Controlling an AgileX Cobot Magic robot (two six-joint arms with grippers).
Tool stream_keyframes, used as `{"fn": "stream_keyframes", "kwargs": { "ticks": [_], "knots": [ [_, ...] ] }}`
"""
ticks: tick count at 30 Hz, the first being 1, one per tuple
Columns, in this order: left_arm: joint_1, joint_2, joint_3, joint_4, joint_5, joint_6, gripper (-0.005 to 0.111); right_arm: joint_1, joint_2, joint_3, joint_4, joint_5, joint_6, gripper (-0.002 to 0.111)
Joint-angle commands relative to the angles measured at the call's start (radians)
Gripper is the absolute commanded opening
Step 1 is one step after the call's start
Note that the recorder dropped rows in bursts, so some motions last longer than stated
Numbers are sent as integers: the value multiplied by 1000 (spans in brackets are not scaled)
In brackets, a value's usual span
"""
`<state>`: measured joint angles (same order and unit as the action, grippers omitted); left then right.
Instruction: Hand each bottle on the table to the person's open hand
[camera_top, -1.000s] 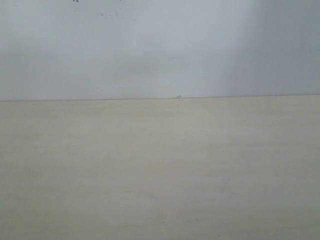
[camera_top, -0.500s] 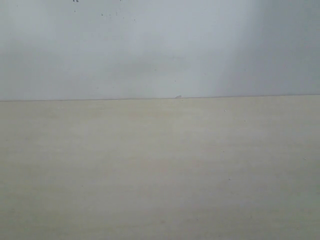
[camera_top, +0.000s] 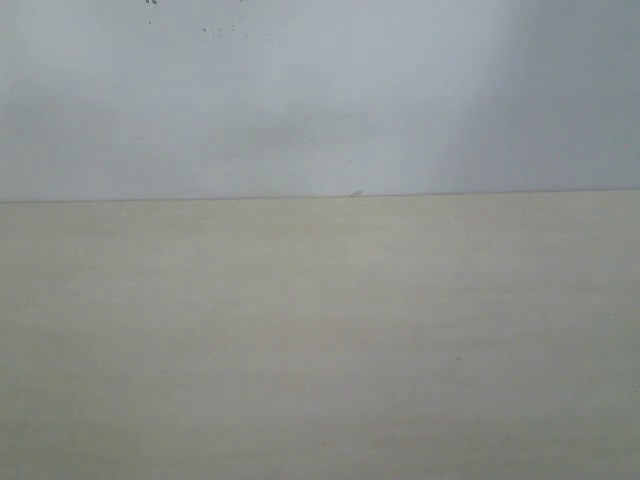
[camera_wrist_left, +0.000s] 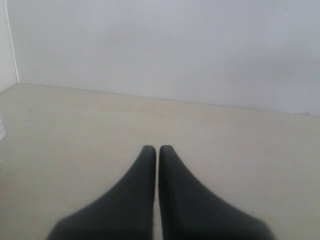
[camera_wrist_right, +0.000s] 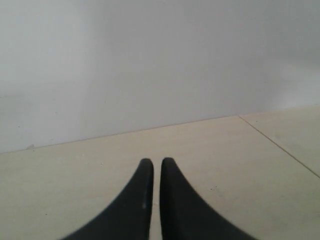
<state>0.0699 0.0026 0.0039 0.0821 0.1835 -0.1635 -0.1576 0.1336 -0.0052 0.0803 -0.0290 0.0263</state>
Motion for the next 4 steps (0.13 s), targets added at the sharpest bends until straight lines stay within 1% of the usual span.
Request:
{"fn": "stream_keyframes", "kwargs": {
  "ticks": [1, 4],
  "knots": [
    [3, -3, -4, 4, -4, 2, 4, -2, 4, 5, -10, -6, -5, 5],
    [3, -3, -4, 4, -4, 2, 4, -2, 4, 5, -10, -6, -5, 5]
  ]
}}
